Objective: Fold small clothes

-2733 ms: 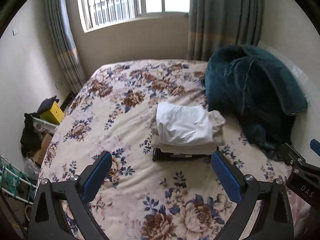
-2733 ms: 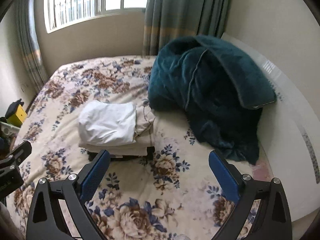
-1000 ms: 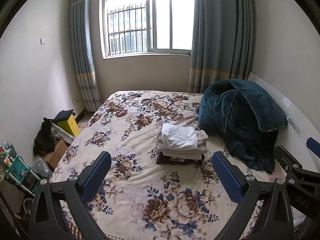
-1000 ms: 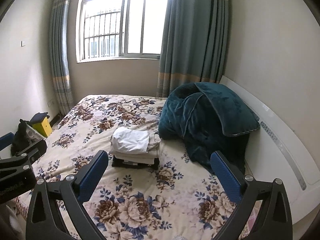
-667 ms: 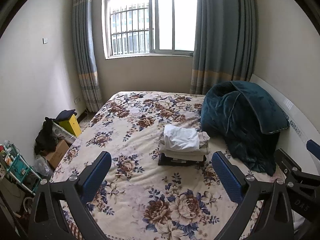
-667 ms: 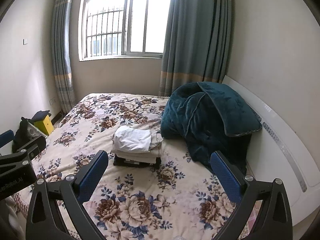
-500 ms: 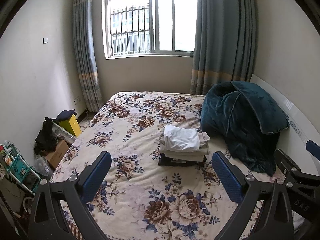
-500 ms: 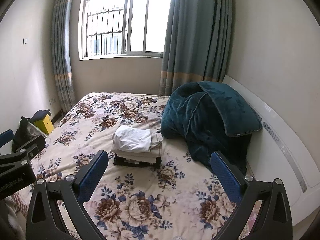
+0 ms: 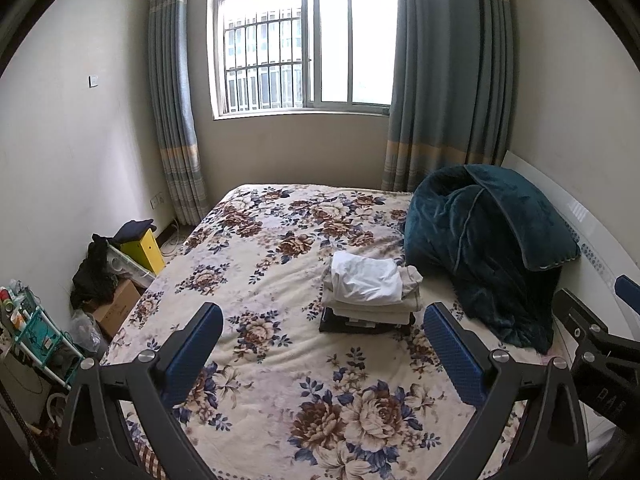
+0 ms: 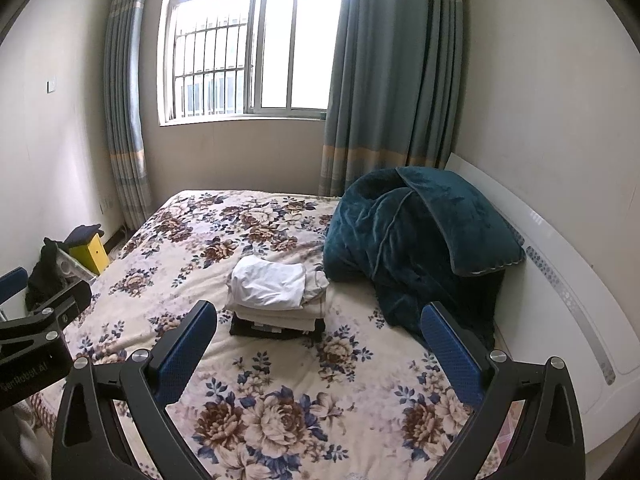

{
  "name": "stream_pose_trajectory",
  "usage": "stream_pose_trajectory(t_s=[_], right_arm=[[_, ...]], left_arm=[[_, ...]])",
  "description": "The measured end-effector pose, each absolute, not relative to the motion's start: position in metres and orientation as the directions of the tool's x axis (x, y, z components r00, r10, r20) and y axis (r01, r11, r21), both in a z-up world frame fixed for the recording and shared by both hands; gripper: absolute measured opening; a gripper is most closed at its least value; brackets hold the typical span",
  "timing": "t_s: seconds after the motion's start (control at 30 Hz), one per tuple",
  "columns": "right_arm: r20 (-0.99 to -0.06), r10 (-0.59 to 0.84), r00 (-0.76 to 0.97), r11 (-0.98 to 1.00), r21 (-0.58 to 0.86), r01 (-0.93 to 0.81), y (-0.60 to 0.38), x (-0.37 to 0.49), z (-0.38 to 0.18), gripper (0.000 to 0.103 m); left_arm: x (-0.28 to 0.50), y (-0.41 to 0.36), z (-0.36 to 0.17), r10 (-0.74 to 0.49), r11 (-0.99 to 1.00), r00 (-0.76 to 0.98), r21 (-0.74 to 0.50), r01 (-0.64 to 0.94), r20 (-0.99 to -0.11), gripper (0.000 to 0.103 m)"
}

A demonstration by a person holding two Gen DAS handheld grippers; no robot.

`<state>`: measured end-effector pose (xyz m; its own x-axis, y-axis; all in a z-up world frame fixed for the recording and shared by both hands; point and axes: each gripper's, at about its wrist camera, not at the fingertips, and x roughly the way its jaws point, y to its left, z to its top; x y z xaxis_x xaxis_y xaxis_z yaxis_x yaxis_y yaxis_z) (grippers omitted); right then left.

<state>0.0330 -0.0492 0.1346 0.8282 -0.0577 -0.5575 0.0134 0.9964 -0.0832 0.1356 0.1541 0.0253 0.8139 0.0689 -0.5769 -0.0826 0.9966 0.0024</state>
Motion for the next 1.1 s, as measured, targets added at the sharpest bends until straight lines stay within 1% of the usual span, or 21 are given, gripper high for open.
stream_pose_trajectory(t_s=[1.1], right_arm=[[-0.549,-0.054,0.834,0.997,-0.07,0.019,-0.0504,0.0373,0.1357,0.103]], left_arm=[[0.1282,0.1575,0.0273,0.077,0.995,0.817,-0.003,-0.096,-0.571,0.103]])
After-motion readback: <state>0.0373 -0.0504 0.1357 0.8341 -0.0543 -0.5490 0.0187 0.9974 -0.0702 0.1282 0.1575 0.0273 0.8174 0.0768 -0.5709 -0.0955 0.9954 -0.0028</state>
